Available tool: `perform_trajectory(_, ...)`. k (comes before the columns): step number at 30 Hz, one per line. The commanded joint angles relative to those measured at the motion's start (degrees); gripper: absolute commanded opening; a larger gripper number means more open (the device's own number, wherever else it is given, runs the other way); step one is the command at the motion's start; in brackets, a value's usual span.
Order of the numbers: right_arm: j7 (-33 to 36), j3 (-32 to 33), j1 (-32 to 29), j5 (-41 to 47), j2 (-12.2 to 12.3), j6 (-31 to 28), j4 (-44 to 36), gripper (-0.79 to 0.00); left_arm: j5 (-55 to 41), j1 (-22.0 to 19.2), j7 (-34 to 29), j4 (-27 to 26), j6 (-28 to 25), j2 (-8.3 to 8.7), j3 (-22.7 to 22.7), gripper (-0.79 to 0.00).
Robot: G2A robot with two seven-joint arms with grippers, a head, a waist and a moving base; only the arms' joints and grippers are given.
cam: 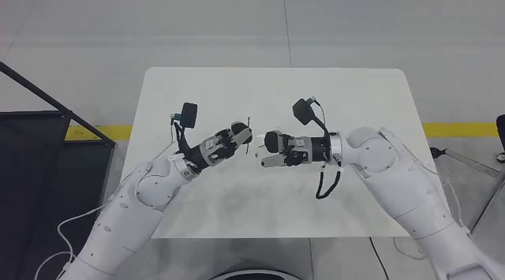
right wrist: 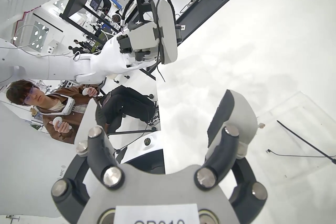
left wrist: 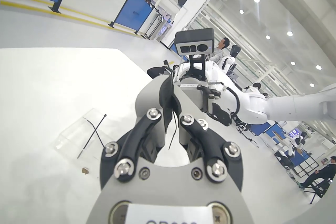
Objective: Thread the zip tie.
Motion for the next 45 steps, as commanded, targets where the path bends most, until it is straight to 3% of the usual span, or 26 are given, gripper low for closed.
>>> perform_trajectory(1, -1.27, -0.07, -0.37, -1.45, -0.10, 0.12, -0.32, -0.228, 0.58, -0.17, 0.65, 0.08, 0.49, -0.24, 0.43, -0.785)
perform_trajectory(4, -2.15, -0.36, -0.52, -2.69, -0.29, 0.76, -0.53, -0.317, 1.39, -0.43, 1.63, 0.37, 0.96, -0.59, 0.98, -0.785)
perform_trajectory(7, -2.53, -0.63, -0.39, -3.15, -0.49, 1.26, -0.47, -0.289, 1.80, -0.81, 2.12, 0.87, 1.47, -0.88, 1.30, -0.785)
perform_trajectory(11, -2.25, -1.02, 0.01, -3.10, -0.77, 1.56, -0.18, -0.394, 1.78, -1.09, 2.41, 1.38, 1.51, -1.17, 1.45, -0.785)
perform_trajectory(19, -1.79, -1.93, 1.05, -3.19, -1.40, 2.35, 0.63, -0.486, 1.68, -1.18, 2.26, 1.84, 0.85, -1.55, 1.38, -0.785)
perform_trajectory(29, -0.80, -3.19, 2.26, -2.31, -2.28, 2.97, 1.93, -0.548, 1.64, -1.03, 1.95, 2.04, 0.25, -1.92, 1.07, -0.785)
perform_trajectory(31, -0.71, -3.47, 2.55, -2.27, -2.48, 2.93, 2.22, -0.606, 1.69, -1.01, 1.91, 2.09, 0.20, -1.99, 1.00, -0.785)
perform_trajectory(33, -0.69, -3.64, 2.76, -2.13, -2.66, 2.88, 2.55, -0.727, 1.68, -0.99, 1.98, 2.11, 0.08, -2.07, 0.91, -0.785)
perform_trajectory(36, -0.58, -3.80, 3.00, -1.89, -2.87, 2.84, 2.97, -0.785, 1.67, -0.94, 1.99, 2.21, 0.00, -2.18, 0.80, -0.785)
perform_trajectory(44, -0.25, -3.84, 3.29, -1.63, -3.24, 2.68, 3.64, -0.785, 1.73, -0.83, 1.89, 2.49, -0.30, -2.44, 0.43, -0.785)
perform_trajectory(45, -0.22, -3.82, 3.30, -1.63, -3.28, 2.67, 3.68, -0.785, 1.66, -0.81, 1.66, 2.53, -0.37, -2.46, 0.43, -0.683)
